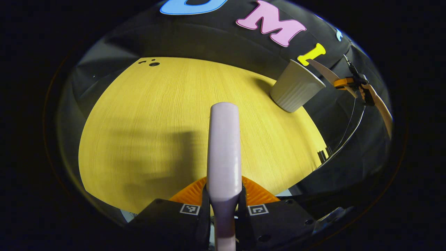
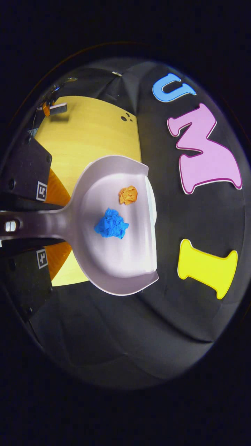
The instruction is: Pick up the small broom and dustpan from the desktop, sweep the trash into the dustpan with the broom, and then empty the trash into the garbage bin.
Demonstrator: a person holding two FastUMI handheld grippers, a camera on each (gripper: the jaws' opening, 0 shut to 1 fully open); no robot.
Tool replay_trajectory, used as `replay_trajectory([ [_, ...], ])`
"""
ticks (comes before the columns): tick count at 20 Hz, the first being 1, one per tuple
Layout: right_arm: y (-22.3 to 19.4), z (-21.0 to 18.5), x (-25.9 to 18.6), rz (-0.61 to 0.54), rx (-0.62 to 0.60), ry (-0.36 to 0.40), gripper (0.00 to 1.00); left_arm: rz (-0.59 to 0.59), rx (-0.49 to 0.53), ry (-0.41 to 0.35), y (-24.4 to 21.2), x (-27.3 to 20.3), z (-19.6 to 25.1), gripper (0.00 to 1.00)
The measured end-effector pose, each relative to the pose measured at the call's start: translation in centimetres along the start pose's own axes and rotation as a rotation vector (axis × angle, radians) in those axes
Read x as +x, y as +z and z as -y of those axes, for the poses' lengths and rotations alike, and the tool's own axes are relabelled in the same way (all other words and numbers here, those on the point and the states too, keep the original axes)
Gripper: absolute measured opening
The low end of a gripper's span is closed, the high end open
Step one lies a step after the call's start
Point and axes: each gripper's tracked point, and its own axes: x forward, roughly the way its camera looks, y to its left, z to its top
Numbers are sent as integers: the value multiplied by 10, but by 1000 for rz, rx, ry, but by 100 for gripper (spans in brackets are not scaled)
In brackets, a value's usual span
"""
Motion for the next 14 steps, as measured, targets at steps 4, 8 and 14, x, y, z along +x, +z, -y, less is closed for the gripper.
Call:
replay_trajectory([
  [4,6,12,13,21,-45,-78,35,-11,-9,5,3,2,-1,34],
  [8,14,39,22,72,-198,-288,35,-12,-27,-3,5,3,1,34],
  [14,13,49,23,121,-399,-461,39,-21,-20,-4,9,0,1,36],
])
